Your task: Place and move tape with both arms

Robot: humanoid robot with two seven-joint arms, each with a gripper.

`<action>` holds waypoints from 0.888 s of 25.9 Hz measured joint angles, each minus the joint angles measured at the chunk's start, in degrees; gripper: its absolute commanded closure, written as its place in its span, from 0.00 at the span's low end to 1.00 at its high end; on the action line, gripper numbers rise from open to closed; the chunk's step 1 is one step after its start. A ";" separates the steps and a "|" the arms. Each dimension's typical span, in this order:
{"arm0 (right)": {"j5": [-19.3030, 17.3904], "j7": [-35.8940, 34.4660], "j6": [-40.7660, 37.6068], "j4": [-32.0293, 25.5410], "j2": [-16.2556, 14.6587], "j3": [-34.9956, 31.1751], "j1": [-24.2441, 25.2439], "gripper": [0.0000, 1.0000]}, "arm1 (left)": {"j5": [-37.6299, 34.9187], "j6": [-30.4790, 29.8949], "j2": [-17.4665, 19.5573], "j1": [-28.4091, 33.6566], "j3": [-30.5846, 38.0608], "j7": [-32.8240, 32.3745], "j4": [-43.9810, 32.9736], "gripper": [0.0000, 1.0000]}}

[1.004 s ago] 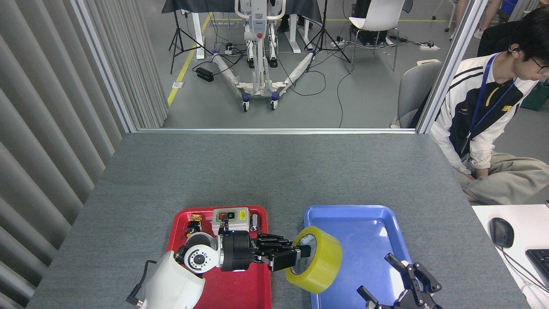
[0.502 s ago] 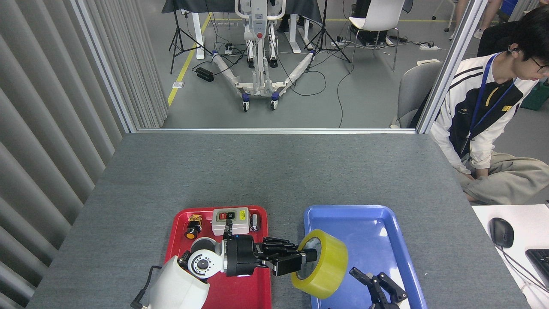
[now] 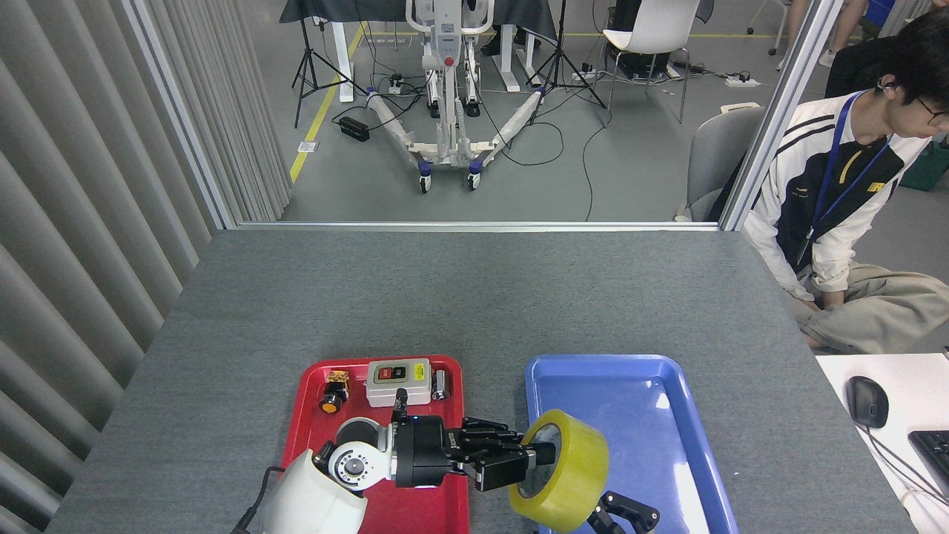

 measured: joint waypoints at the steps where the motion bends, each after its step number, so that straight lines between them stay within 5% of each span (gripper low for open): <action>1: 0.21 0.03 0.00 -0.06 0.01 0.04 0.07 1.00 | 0.00 -0.03 0.04 0.07 -0.02 0.00 -0.08 1.00; 5: 0.65 0.15 -0.13 -0.16 0.08 -0.01 0.30 1.00 | 0.01 -0.04 0.13 1.00 -0.03 0.00 -0.06 1.00; 6: 0.68 0.17 -0.18 -0.16 0.09 -0.08 0.34 1.00 | 0.01 -0.04 0.14 1.17 -0.03 0.01 -0.05 0.85; 9: 0.73 0.20 -0.20 -0.19 0.10 -0.35 0.34 1.00 | -0.05 -0.03 0.21 1.48 0.06 0.33 0.06 0.10; 10: 0.73 0.21 -0.20 -0.22 0.13 -0.47 0.33 1.00 | -0.13 -0.03 0.26 1.52 0.16 0.25 0.11 0.00; 15: 0.83 -0.08 0.18 -0.71 1.22 -2.79 0.39 1.00 | 3.45 -0.28 0.54 1.52 2.69 -0.03 0.12 0.00; 19: -0.65 6.23 0.06 -1.75 2.02 -7.11 0.38 1.00 | 10.48 1.00 1.23 1.49 6.96 1.35 0.39 0.00; 23: -2.09 14.53 0.06 -1.97 2.29 -10.84 -0.30 1.00 | 10.98 6.29 3.66 2.53 8.27 9.00 -0.96 0.16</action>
